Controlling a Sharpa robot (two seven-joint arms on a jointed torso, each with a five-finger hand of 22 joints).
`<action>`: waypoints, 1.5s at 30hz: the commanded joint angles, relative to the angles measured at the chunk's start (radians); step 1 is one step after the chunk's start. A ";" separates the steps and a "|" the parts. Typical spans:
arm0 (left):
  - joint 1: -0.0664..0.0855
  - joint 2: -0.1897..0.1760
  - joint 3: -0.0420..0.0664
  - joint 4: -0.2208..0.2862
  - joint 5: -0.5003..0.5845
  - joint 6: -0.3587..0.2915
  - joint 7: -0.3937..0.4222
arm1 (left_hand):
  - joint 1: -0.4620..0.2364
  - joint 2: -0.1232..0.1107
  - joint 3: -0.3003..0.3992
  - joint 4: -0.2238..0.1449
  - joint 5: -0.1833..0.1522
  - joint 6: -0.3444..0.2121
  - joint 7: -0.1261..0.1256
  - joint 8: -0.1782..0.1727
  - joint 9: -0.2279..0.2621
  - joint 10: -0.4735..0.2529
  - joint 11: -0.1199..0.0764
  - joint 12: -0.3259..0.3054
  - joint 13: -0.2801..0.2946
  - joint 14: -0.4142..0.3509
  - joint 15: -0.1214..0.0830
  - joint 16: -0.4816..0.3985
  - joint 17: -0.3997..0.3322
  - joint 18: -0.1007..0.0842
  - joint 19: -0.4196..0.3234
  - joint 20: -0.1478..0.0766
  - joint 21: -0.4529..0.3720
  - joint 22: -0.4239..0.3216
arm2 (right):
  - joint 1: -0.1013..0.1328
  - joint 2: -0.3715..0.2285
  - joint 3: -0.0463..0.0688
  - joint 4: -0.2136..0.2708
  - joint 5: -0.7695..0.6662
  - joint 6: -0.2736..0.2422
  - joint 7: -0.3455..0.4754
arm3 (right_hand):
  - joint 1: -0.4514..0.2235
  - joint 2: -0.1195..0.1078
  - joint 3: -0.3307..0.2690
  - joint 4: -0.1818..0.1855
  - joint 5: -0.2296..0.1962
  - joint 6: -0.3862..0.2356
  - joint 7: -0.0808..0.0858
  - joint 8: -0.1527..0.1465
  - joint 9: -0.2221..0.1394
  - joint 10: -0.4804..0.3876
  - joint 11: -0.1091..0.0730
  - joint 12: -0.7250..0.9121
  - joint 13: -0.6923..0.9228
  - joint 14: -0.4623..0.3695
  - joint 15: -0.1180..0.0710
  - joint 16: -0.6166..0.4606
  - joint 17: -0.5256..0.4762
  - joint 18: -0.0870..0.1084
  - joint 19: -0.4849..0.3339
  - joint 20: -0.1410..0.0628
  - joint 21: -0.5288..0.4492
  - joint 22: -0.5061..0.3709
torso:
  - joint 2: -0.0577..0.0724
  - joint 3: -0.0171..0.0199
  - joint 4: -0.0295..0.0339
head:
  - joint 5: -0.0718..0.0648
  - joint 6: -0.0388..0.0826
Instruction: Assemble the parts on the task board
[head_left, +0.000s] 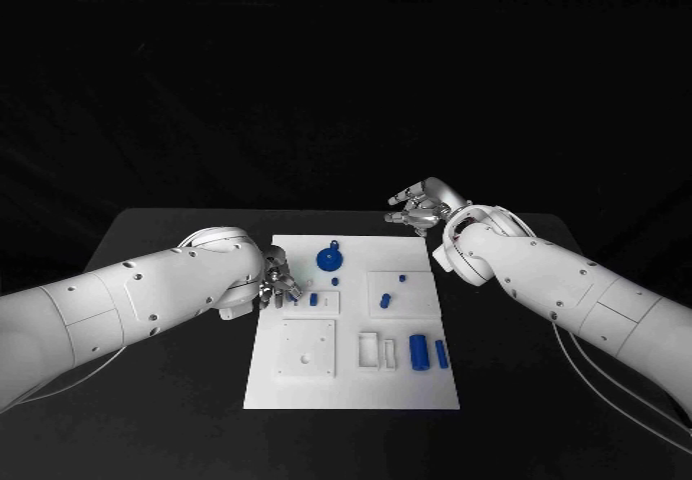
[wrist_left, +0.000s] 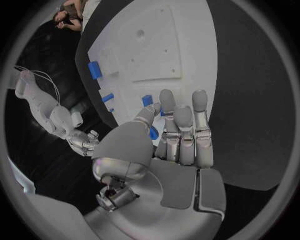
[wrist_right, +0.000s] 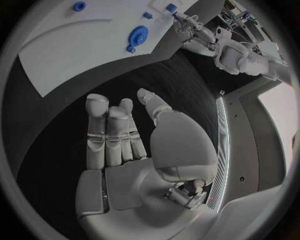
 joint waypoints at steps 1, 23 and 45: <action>-0.002 -0.002 0.000 0.007 -0.022 -0.024 -0.009 | 0.010 0.000 0.039 -0.038 0.004 0.088 -0.078 -0.001 -0.002 0.008 -0.001 -0.008 0.001 0.008 -0.001 -0.006 0.002 -0.013 0.006 -0.002 0.003 0.020 | -0.001 -0.001 0.000 0.002 -0.003 0.012 0.006 | -0.006 -0.005 0.004 0.000 0.004 0.006 0.002 -0.003 0.001 -0.003 -0.006 0.000 0.001 0.002 -0.003 0.000 0.001 0.007 0.049 -0.003 0.003 0.046 | 0.000 0.0010 0.0001 | 0.000 0.000; -0.016 -0.006 0.000 0.016 -0.040 -0.017 -0.015 | 0.018 0.001 0.036 -0.033 -0.009 0.088 -0.077 -0.006 -0.009 0.009 -0.001 -0.012 0.003 0.008 0.000 -0.009 0.007 -0.013 0.006 -0.002 0.002 0.020 | -0.002 -0.004 0.000 0.004 -0.003 0.014 0.006 | -0.006 -0.005 0.004 0.000 0.004 0.006 0.002 -0.003 0.001 -0.003 -0.006 0.000 0.001 0.002 -0.003 0.000 0.001 0.007 0.049 -0.003 0.003 0.046 | 0.001 0.0012 -0.0005 | 0.001 -0.001; -0.018 -0.007 0.000 0.021 -0.040 -0.009 -0.015 | 0.040 -0.002 0.022 -0.031 -0.027 0.121 -0.076 -0.047 -0.089 0.021 0.000 -0.022 0.007 0.016 0.000 -0.017 0.022 -0.012 0.011 -0.002 0.000 0.020 | -0.002 -0.006 0.000 0.005 -0.003 0.014 0.005 | -0.006 -0.005 0.006 -0.002 0.003 0.006 0.002 -0.003 0.001 -0.003 -0.006 -0.001 0.001 0.002 -0.003 -0.001 0.000 0.008 0.049 -0.003 0.002 0.045 | 0.001 0.0009 -0.0015 | 0.000 -0.003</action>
